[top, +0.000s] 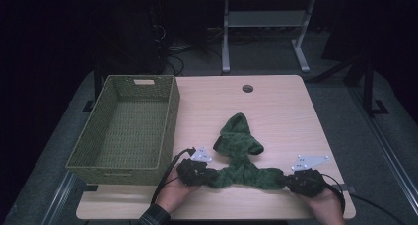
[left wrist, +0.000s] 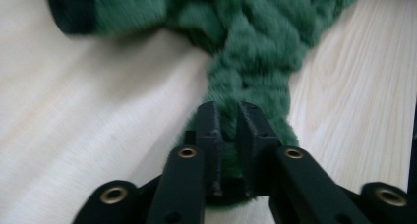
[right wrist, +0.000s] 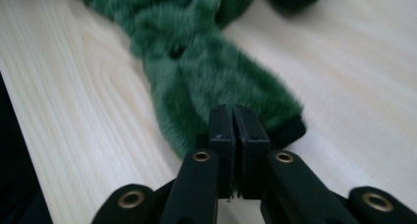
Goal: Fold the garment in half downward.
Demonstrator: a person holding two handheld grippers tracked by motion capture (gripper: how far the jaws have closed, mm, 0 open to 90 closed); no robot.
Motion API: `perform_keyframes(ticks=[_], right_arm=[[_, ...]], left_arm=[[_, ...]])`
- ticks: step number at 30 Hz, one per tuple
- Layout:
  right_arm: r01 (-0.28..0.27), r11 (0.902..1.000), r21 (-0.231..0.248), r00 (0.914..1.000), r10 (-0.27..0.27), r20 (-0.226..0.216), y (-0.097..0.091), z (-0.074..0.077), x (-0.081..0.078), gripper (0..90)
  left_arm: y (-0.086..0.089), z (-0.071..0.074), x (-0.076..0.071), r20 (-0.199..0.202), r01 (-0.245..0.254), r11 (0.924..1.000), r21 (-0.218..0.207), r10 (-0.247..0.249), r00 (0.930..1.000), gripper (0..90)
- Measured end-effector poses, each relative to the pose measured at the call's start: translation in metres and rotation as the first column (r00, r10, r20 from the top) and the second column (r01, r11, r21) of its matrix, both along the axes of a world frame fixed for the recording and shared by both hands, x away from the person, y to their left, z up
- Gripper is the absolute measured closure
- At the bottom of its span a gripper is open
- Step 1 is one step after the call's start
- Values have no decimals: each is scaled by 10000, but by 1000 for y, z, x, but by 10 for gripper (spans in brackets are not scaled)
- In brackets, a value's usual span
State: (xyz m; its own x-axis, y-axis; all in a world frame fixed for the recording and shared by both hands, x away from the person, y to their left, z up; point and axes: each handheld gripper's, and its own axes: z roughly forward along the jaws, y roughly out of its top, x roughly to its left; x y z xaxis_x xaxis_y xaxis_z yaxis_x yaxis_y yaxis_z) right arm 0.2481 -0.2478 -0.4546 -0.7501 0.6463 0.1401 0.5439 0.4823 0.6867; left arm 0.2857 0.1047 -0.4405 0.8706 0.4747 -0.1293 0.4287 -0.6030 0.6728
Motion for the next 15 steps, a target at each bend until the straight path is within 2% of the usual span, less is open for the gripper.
perform_keyframes(ticks=[2, 4, 6, 10, 12, 14, 15], right_arm=[[29, 10000, 60, 10000, -29, 58, 0, 3, 3, 842], [71, 9999, 87, 9998, -73, 176, 3, 9, 14, 785], [131, 9998, 160, 9996, -135, 267, 5, 12, 21, 741], [372, 9981, 499, 9991, -380, 169, 8, 17, 40, 663], [393, 9971, 654, 9991, -402, 126, 9, 19, 52, 625], [472, 9963, 719, 9988, -477, 56, 11, 22, 61, 611], [479, 9956, 804, 9988, -487, 72, 11, 23, 65, 605]], left_arm=[[-1, 3, 2, 19, -71, 9999, -99, 71, 10000, 746], [-3, 10, 10, 197, -296, 9994, -173, 299, 9994, 701], [-3, 16, 17, 280, -404, 9992, -63, 405, 9988, 633], [-2, 26, 33, 521, -861, 9963, -4, 860, 9949, 504], [-1, 28, 38, 516, -912, 9958, -23, 912, 9945, 464], [-1, 33, 51, 539, -1152, 9931, -215, 1162, 9918, 435], [-1, 33, 51, 539, -1152, 9931, -215, 1162, 9918, 421]])
